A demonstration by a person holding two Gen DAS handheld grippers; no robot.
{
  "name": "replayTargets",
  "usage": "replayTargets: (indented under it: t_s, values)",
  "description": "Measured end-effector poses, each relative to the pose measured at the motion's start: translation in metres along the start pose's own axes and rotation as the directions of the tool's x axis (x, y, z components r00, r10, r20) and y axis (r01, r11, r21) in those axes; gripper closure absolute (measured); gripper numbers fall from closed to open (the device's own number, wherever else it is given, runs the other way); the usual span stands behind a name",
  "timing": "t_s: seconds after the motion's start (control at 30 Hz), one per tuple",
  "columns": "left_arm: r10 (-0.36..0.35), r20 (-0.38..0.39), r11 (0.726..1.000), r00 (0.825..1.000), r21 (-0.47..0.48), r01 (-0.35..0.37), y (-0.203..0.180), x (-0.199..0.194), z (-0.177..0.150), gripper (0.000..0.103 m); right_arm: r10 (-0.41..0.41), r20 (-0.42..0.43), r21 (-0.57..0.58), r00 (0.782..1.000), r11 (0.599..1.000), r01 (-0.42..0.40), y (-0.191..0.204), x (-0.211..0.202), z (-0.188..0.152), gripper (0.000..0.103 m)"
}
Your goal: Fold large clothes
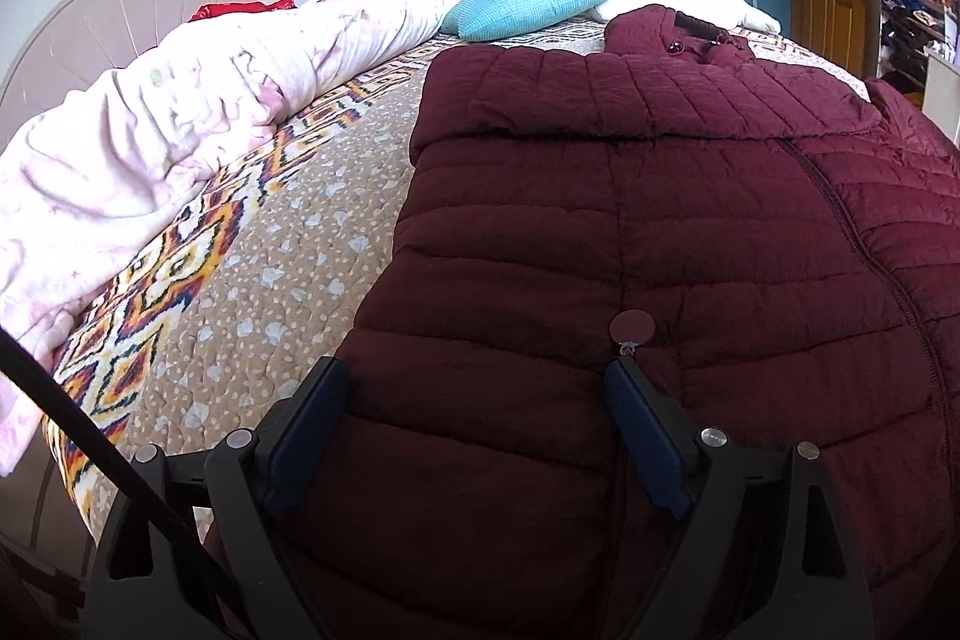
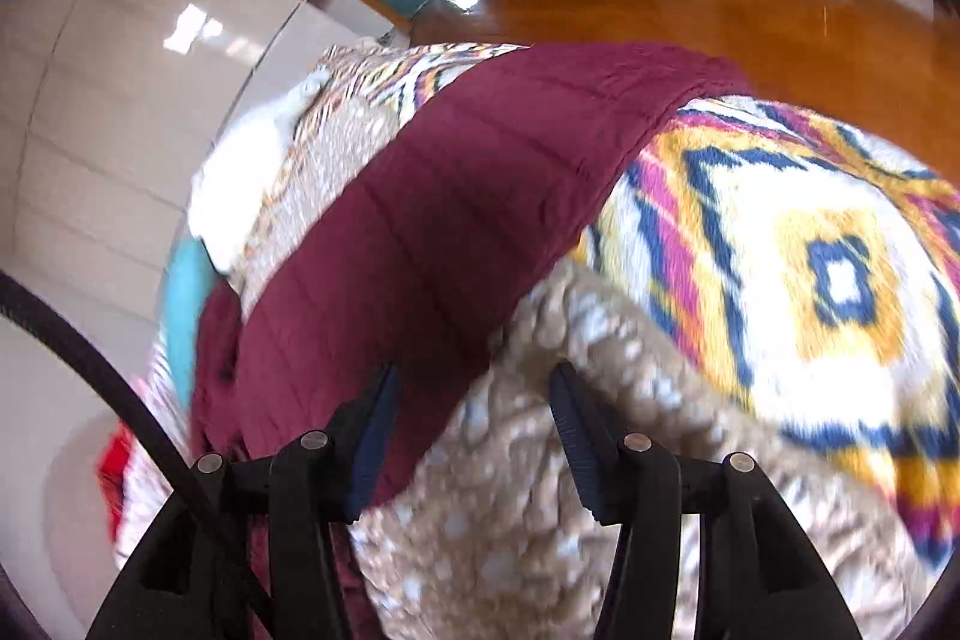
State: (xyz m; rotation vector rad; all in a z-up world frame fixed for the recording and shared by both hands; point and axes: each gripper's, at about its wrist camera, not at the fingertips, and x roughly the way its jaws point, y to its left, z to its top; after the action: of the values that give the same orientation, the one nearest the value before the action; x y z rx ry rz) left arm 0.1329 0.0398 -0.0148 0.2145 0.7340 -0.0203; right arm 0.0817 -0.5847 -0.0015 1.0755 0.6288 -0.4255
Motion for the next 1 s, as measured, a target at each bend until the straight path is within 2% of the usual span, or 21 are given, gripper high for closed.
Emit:
replayTargets:
  t_s: [0.1, 0.2, 0.27, 0.3, 0.33, 0.37, 0.43, 0.5, 0.53, 0.57, 0.63, 0.67, 0.73, 0.77, 0.8, 0.87, 0.9, 0.93, 1.0]
  values:
    - [0.007, -0.002, 1.000, 1.000, 0.004, -0.007, -0.001, 0.001, 0.000, 0.015, 0.036, 0.022, 0.041, 0.999, 0.998, -0.037, -0.009, 0.007, 0.021, 0.047]
    - [0.016, -0.005, 1.000, 1.000, 0.010, -0.016, -0.002, 0.001, 0.001, 0.014, 0.026, 0.057, 0.073, 0.998, 0.997, -0.030, -0.016, 0.014, 0.041, 0.047]
    - [0.022, -0.005, 1.000, 1.000, 0.011, -0.022, -0.003, 0.001, 0.001, 0.014, 0.019, 0.075, 0.133, 0.997, 0.991, -0.029, -0.028, 0.022, 0.056, 0.049]
    - [0.025, -0.005, 1.000, 1.000, 0.012, -0.024, -0.004, 0.001, 0.000, 0.014, 0.017, 0.088, 0.158, 0.996, 0.987, -0.031, -0.032, 0.022, 0.061, 0.053]
    - [0.027, -0.005, 1.000, 1.000, 0.013, -0.027, -0.004, 0.001, 0.000, 0.014, -0.001, 0.091, 0.170, 0.996, 0.985, -0.015, -0.031, 0.024, 0.065, 0.068]
    - [0.028, -0.004, 1.000, 1.000, 0.013, -0.028, -0.004, 0.001, 0.000, 0.014, -0.037, 0.084, 0.163, 0.996, 0.986, 0.023, -0.029, 0.025, 0.070, 0.089]
    - [0.030, -0.002, 0.999, 1.000, 0.013, -0.030, -0.004, 0.001, 0.000, 0.014, -0.094, 0.095, 0.087, 0.991, 0.992, 0.086, -0.009, 0.020, 0.074, 0.091]
    - [0.029, -0.002, 1.000, 1.000, 0.012, -0.029, -0.004, 0.001, 0.000, 0.014, -0.139, 0.142, -0.045, 0.980, 0.988, 0.146, 0.025, 0.007, 0.072, 0.093]
    - [0.029, -0.002, 1.000, 1.000, 0.012, -0.029, -0.004, 0.001, 0.000, 0.014, -0.169, 0.186, -0.158, 0.968, 0.967, 0.200, 0.055, -0.003, 0.067, 0.093]
    - [0.029, -0.002, 0.999, 1.000, 0.012, -0.029, -0.004, 0.001, 0.000, 0.014, -0.187, 0.232, -0.271, 0.955, 0.930, 0.248, 0.088, -0.012, 0.058, 0.093]
    - [0.029, -0.001, 0.999, 1.000, 0.012, -0.029, -0.004, 0.001, 0.000, 0.014, -0.158, 0.278, -0.428, 0.948, 0.863, 0.269, 0.138, -0.028, 0.034, 0.093]
    - [0.030, -0.002, 0.999, 1.000, 0.012, -0.030, -0.004, 0.001, 0.000, 0.014, -0.130, 0.285, -0.493, 0.950, 0.830, 0.261, 0.164, -0.032, 0.020, 0.093]
    - [0.028, 0.000, 1.000, 1.000, 0.010, -0.028, -0.004, 0.000, 0.000, 0.014, -0.050, 0.267, -0.650, 0.962, 0.728, 0.218, 0.225, -0.038, -0.029, 0.093]
    - [0.026, 0.001, 1.000, 1.000, 0.009, -0.026, -0.004, 0.000, 0.000, 0.014, -0.028, 0.248, -0.695, 0.968, 0.691, 0.197, 0.246, -0.034, -0.046, 0.093]
    - [0.024, 0.001, 1.000, 1.000, 0.008, -0.024, -0.004, 0.000, 0.000, 0.014, -0.002, 0.213, -0.756, 0.977, 0.634, 0.165, 0.270, -0.029, -0.073, 0.093]
    - [0.020, 0.002, 1.000, 1.000, 0.004, -0.020, -0.003, 0.000, 0.000, 0.014, 0.026, 0.117, -0.864, 0.993, 0.495, 0.089, 0.310, -0.011, -0.140, 0.093]
    - [0.018, 0.003, 1.000, 1.000, 0.003, -0.018, -0.003, 0.000, 0.000, 0.014, 0.021, 0.089, -0.892, 0.996, 0.447, 0.070, 0.322, -0.001, -0.163, 0.093]
    - [0.018, 0.004, 1.000, 1.000, 0.001, -0.018, -0.003, -0.001, 0.000, 0.014, 0.003, 0.037, -0.929, 0.999, 0.369, 0.033, 0.335, 0.015, -0.203, 0.093]
    - [0.016, 0.004, 1.000, 1.000, -0.002, -0.016, -0.003, -0.001, 0.000, 0.014, -0.043, -0.062, -0.959, 0.997, 0.281, -0.047, 0.344, 0.041, -0.258, 0.093]
